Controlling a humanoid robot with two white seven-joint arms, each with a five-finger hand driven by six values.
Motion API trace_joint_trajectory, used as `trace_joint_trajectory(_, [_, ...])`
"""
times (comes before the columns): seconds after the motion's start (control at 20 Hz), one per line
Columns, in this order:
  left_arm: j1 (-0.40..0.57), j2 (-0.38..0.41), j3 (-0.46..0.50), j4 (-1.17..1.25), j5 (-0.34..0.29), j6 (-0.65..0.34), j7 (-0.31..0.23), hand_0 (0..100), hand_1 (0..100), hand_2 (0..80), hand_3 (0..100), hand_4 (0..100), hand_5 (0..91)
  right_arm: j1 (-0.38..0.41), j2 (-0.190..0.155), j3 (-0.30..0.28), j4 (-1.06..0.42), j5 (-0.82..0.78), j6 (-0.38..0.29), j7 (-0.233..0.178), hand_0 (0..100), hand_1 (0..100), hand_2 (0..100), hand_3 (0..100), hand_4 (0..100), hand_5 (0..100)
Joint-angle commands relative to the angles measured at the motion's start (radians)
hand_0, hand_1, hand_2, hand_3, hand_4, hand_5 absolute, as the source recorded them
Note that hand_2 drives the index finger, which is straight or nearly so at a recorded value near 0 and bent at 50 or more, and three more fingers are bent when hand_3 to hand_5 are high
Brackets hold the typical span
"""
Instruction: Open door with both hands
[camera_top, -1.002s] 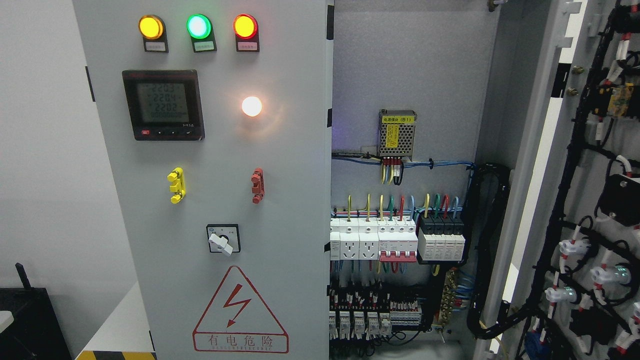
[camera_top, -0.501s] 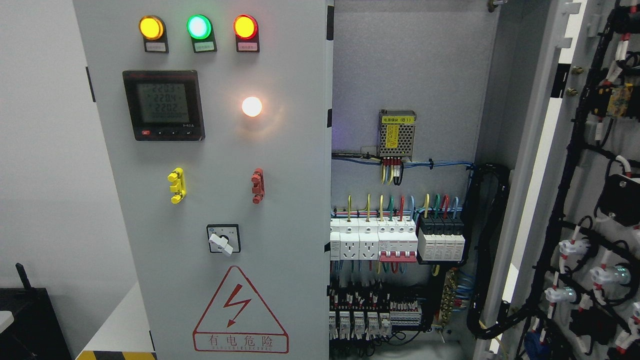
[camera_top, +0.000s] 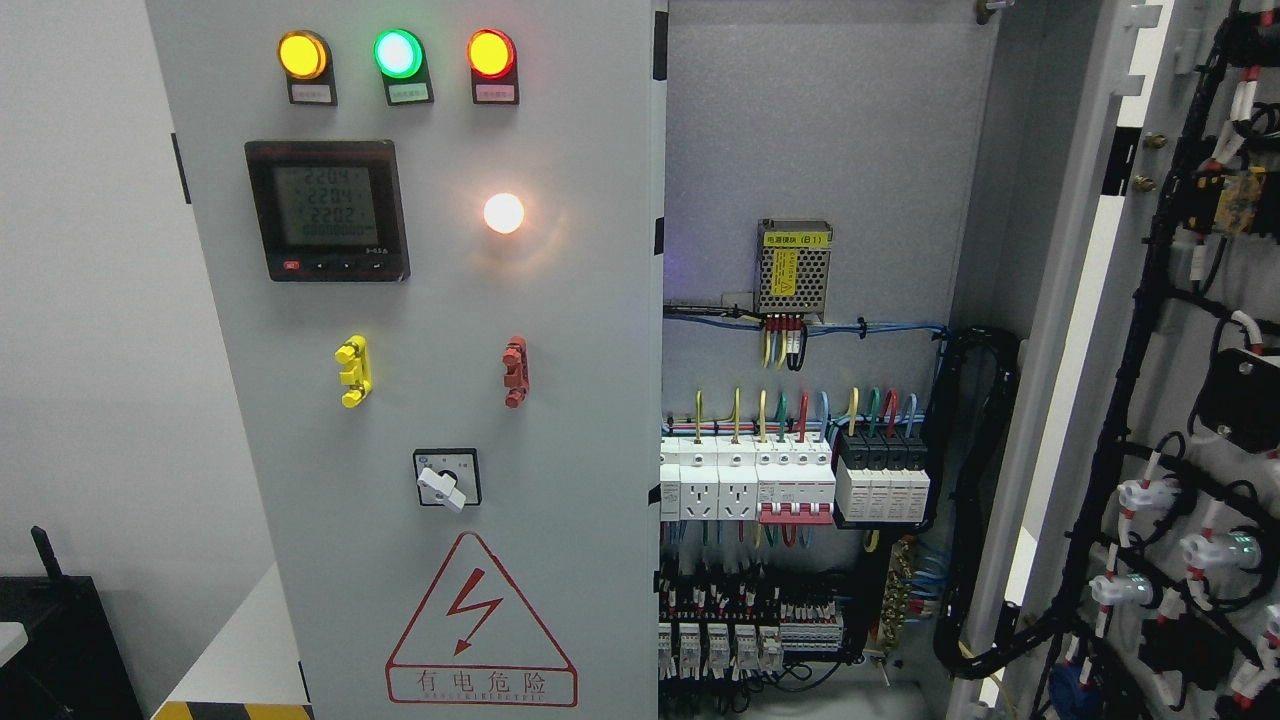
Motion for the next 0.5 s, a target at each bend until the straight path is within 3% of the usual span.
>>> trace_joint_trajectory(0.0, [-0.001, -0.026, -0.004, -0.011, 0.017, -0.008, -0.013, 12, 39, 0.0, 0, 0, 0.0, -0.198, -0.02, 0.068, -0.189, -0.009, 0.035, -0.001, 12, 39, 0, 0, 0, 0])
trace_joint_trajectory(0.25, [-0.012, -0.034, -0.005, -0.02, 0.016, -0.008, -0.015, 12, 39, 0.0, 0, 0, 0.0, -0.386, 0.002, 0.066, -0.189, -0.011, 0.257, -0.007, 12, 39, 0, 0, 0, 0])
trace_joint_trajectory(0.45, [-0.012, -0.037, -0.005, -0.02, 0.016, -0.008, -0.015, 12, 39, 0.0, 0, 0, 0.0, -0.538, 0.064, 0.054, -0.189, -0.012, 0.438, -0.01, 12, 39, 0, 0, 0, 0])
